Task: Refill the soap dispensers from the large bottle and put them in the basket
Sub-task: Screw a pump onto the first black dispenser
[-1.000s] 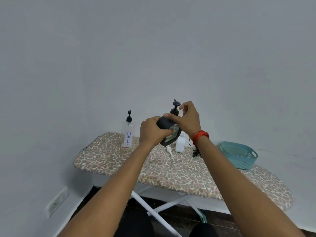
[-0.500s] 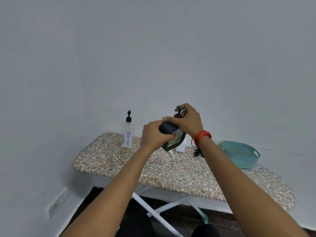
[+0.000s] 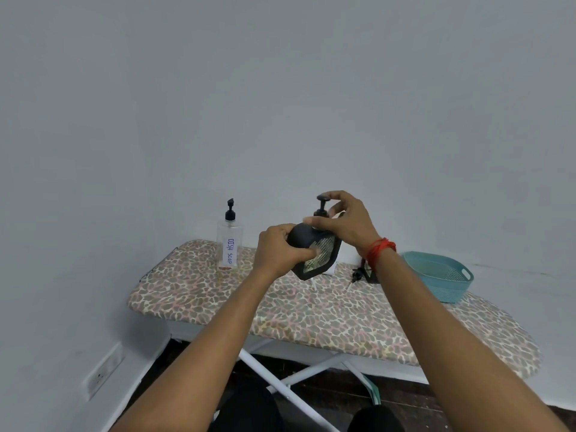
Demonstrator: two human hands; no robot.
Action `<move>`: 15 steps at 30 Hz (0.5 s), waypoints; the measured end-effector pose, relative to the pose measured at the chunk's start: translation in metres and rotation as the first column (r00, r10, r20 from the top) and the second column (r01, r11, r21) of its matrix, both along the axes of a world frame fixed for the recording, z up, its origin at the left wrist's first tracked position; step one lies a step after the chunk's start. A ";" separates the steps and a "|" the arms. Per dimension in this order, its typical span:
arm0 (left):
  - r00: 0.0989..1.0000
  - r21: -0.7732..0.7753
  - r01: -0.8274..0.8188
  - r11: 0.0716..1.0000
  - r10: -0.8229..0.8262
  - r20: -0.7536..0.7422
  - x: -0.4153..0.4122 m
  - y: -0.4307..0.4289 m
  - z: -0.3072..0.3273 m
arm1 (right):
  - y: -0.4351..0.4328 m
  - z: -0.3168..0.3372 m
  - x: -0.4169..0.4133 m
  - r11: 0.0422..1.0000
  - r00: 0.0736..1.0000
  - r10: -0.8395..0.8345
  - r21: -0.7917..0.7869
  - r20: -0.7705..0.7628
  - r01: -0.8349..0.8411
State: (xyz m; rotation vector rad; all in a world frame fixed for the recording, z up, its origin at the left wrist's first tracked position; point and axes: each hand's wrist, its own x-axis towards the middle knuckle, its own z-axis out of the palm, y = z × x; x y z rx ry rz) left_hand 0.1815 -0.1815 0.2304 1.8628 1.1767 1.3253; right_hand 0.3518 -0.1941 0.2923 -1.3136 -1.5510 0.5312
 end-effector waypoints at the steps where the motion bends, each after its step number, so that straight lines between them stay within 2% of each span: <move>1: 0.999 0.021 -0.012 1.000 0.012 -0.032 0.004 -0.001 0.001 | 0.000 -0.003 -0.006 0.994 0.992 -0.110 0.031 0.060 0.108; 3: 0.998 0.030 -0.024 0.999 0.026 -0.063 0.010 0.001 0.000 | 0.001 -0.009 -0.015 0.976 0.970 -0.214 0.054 0.113 0.209; 5: 0.996 0.022 -0.039 0.999 0.041 -0.079 0.012 0.004 -0.004 | 0.005 -0.011 -0.015 0.982 0.980 -0.191 0.011 0.059 0.191; 7: 0.995 0.009 -0.051 0.999 0.052 -0.087 0.008 0.005 -0.008 | 0.008 -0.009 -0.007 0.992 0.993 -0.106 -0.077 -0.046 0.102; 10: 0.996 -0.013 -0.047 0.999 0.045 -0.074 0.002 0.008 -0.013 | 0.007 -0.009 0.008 0.974 0.989 0.083 -0.199 -0.123 -0.106; 13: 0.998 -0.035 -0.039 0.999 0.037 -0.043 0.001 0.010 -0.015 | 0.004 -0.011 0.016 0.942 0.936 0.248 -0.165 -0.248 -0.293; 15: 0.999 -0.037 -0.036 0.999 0.036 -0.015 0.002 0.009 -0.017 | 0.006 -0.013 0.017 0.954 0.939 0.239 -0.122 -0.247 -0.275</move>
